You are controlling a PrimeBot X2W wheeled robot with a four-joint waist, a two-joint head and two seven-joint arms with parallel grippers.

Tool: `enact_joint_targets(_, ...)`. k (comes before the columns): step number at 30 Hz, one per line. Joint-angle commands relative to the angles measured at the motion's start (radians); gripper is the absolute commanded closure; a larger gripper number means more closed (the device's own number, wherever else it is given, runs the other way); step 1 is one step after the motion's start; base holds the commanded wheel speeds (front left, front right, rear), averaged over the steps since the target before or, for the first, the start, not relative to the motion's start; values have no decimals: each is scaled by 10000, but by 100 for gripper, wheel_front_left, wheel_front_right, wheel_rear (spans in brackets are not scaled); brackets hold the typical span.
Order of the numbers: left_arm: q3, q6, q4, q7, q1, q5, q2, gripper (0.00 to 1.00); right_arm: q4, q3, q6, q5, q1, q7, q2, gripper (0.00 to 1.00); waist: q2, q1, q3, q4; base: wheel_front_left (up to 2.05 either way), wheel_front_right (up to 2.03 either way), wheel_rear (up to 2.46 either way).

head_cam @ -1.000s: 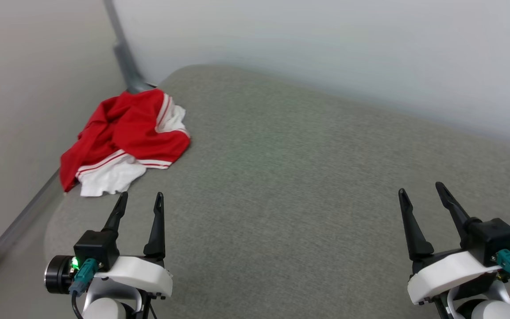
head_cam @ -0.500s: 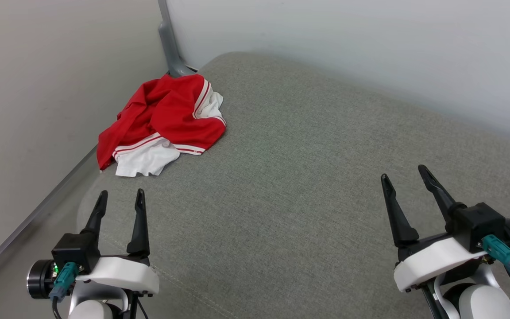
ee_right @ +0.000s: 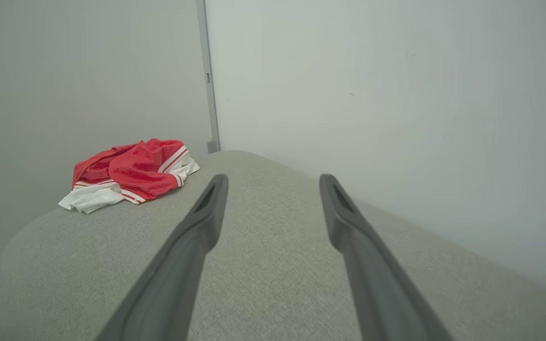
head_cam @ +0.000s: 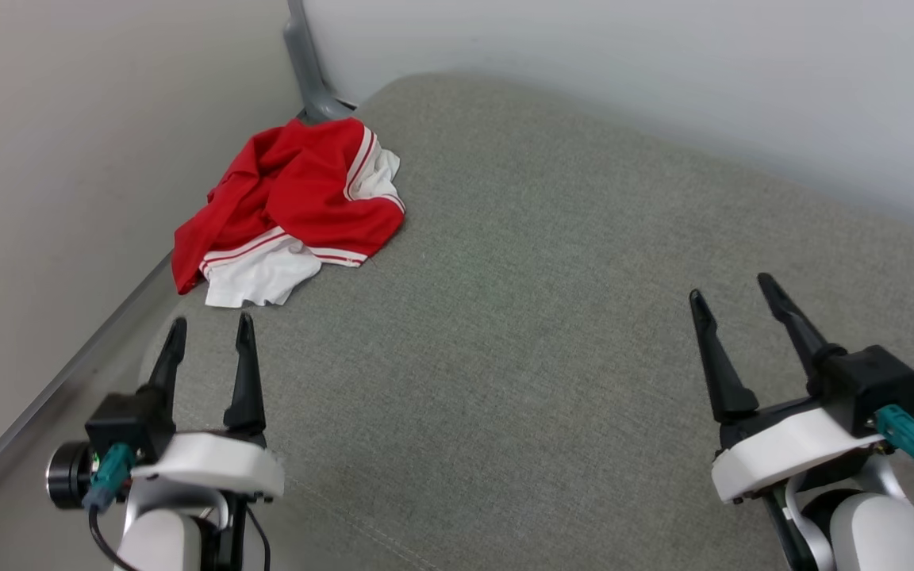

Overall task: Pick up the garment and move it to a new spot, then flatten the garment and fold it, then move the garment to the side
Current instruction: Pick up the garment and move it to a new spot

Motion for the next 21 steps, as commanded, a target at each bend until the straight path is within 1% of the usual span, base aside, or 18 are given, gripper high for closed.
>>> enact_joint_targets(1, 36, -70, 193, -27, -509, -117, -16, 0, -215, -113, -10, -88, -145, 82, -24, 0, 0, 0, 305, 14, 0, 0, 0)
enact_joint_targets(5, 195, -89, 662, -27, -1209, -295, 14, 0, -550, -181, -10, -223, -283, 249, -88, 0, 0, 0, 803, -153, 0, 0, 0)
enact_joint_targets(9, 587, -103, 1244, -27, -2357, -743, 85, 0, -936, -214, -12, -375, -589, 474, -224, 0, 0, 0, 1658, -643, 0, 0, 0)
enact_joint_targets(12, 941, -200, 1893, -9, -3173, -1229, 273, 0, -1273, -225, -12, -564, -900, 634, -304, 0, 0, 0, 2421, -1045, 0, 0, 0)
enact_joint_targets(15, 1231, -289, 2609, 191, -4164, -1712, 684, 0, -1520, -270, -10, -652, -1186, 686, -296, 0, 0, 0, 3072, -1456, 0, 0, 0)
enact_joint_targets(17, 1378, -367, 3035, 551, -4741, -2071, 980, 0, -1636, -326, -10, -740, -1375, 688, -283, 0, 0, 0, 3473, -1739, 0, 0, 0)
enact_joint_targets(21, 1450, -482, 3819, 1790, -5806, -2733, 1896, 0, -1780, -364, -9, -911, -1708, 601, -255, 0, 0, 0, 4151, -2203, 0, 0, 0)
